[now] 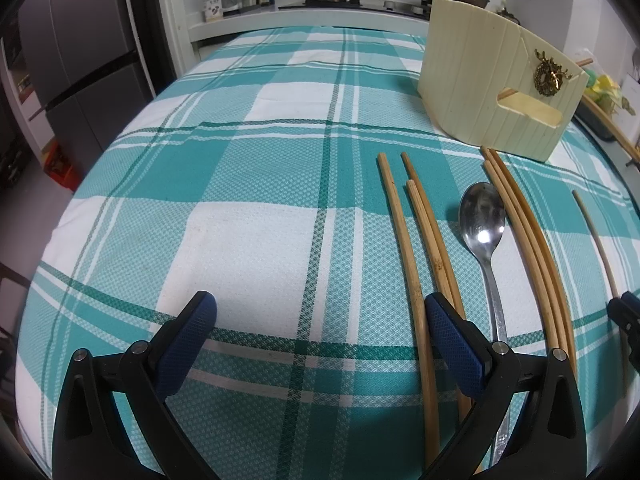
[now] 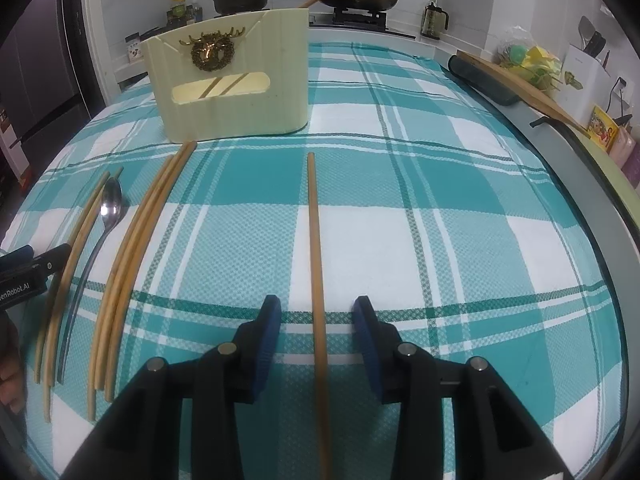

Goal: Organize utensils
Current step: 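Drop the chopstick into the holder with the right tool while the left tool grasps another chopstick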

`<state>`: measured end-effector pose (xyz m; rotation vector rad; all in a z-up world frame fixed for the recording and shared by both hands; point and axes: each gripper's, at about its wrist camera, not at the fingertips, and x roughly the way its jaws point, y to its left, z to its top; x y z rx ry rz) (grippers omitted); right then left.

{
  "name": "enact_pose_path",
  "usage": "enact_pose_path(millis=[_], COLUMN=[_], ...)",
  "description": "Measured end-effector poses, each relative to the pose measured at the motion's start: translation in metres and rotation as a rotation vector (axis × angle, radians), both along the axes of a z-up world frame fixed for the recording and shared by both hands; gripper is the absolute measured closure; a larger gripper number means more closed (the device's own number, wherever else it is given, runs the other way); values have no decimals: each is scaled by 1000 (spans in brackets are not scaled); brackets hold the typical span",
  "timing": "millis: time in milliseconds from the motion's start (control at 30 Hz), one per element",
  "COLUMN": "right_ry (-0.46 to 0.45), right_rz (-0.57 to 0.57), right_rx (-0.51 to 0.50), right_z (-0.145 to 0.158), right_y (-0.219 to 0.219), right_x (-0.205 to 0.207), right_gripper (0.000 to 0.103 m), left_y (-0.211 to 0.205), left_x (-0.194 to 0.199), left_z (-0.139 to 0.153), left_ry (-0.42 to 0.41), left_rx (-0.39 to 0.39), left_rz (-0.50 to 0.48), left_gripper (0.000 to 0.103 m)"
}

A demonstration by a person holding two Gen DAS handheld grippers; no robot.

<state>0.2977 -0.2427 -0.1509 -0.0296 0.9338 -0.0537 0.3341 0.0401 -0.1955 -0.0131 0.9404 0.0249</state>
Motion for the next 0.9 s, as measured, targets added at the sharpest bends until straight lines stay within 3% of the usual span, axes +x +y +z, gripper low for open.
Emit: enact_pose_path(millis=[333, 633, 900], right_ry=[-5, 80, 173], right_rz=[5, 103, 206], right_rx=[-4, 42, 31], right_z=[0, 3, 4], right_y=[0, -14, -7], right_x=[-1, 5, 57], right_gripper=[64, 64, 63], left_y=[1, -2, -13], left_x=[0, 10, 50], left_z=[0, 2, 7], left_ry=[2, 69, 128], left_rx=[-6, -14, 2], left_rz=[-3, -118, -149], left_gripper=[0, 2, 23])
